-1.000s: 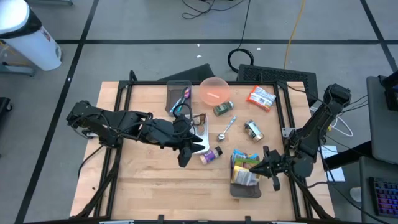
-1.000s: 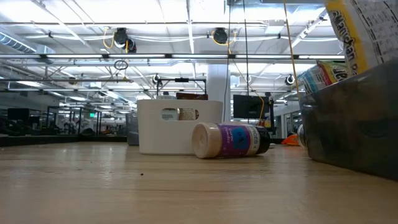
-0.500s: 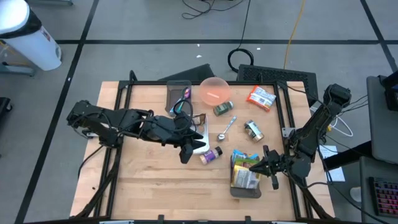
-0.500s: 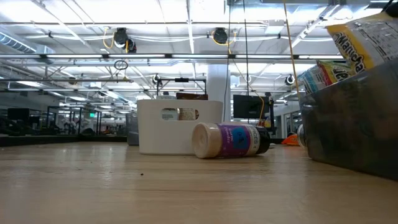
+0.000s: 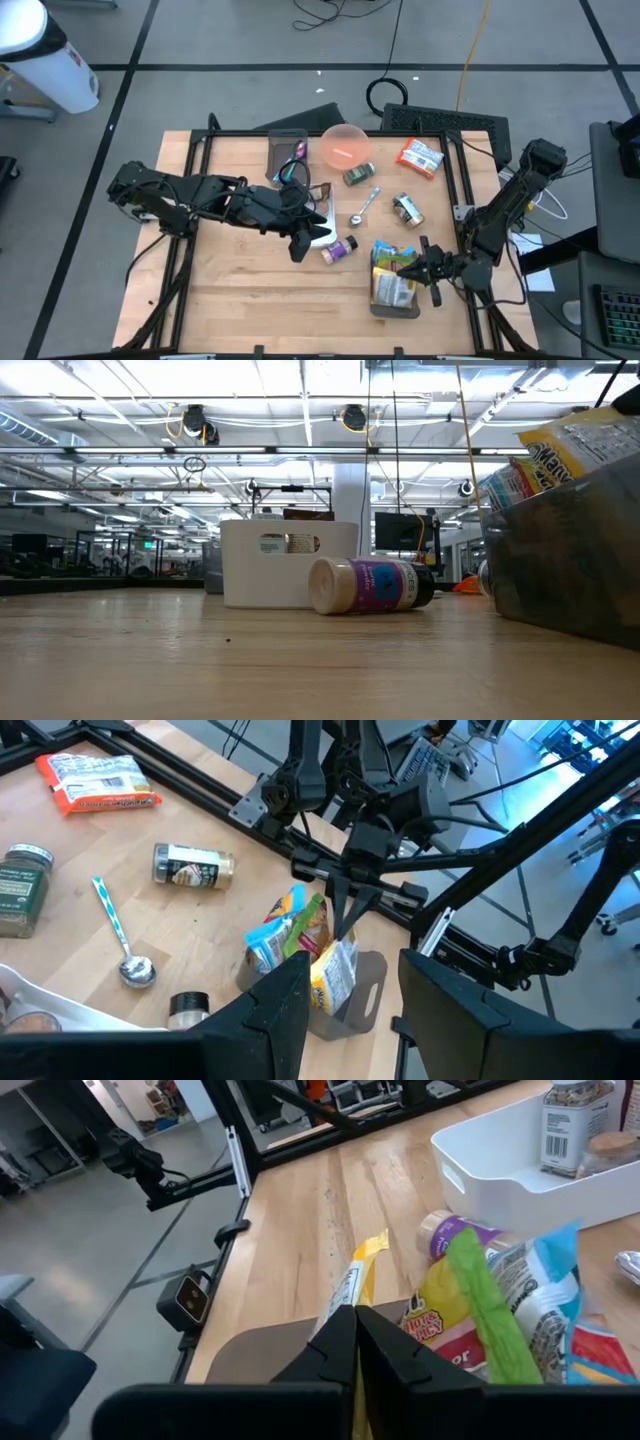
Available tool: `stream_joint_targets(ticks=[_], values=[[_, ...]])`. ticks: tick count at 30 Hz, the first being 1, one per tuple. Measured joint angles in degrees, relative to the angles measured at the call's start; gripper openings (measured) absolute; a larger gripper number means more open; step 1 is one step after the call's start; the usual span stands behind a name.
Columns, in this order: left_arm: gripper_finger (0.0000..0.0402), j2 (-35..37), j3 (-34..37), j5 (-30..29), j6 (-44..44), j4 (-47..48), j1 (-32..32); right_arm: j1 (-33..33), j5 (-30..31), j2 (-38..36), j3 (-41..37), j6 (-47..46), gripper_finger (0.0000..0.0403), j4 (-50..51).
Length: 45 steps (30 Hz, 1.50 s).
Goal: Pick & Place Food Item
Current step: Put the yellow noodle pack into the bottom black transparent bin, then put the purple seasoning bottle into the white bin
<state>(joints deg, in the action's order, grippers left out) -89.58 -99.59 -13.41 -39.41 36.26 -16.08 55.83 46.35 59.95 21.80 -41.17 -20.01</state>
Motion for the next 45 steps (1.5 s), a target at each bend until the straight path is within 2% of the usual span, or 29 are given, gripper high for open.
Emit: stream_joint_targets(ticks=[16,27,33,40,45], values=[[0.0161,0.00,0.00,0.02,-0.10,0.38,0.00,0.00,0.07,0.41,0.00,0.48,0.0004,-1.16],[0.0161,0.00,0.00,0.84,0.26,0.45,-0.02,-0.04,0.33,0.40,0.00,1.23,0.0084,-2.68],[0.0161,0.00,0.00,1.16,0.75,2.07,-0.02,-0.48,0.33,-2.87,0.00,13.90,0.0114,-13.14],[0.0161,0.00,0.00,1.08,1.71,3.90,-0.02,-4.23,0.22,-12.85,0.00,30.28,0.0129,-28.51],[0.0161,-0.55,0.00,-2.84,2.18,3.86,-0.02,-8.84,0.17,-19.40,0.11,37.23,0.0139,-32.91]])
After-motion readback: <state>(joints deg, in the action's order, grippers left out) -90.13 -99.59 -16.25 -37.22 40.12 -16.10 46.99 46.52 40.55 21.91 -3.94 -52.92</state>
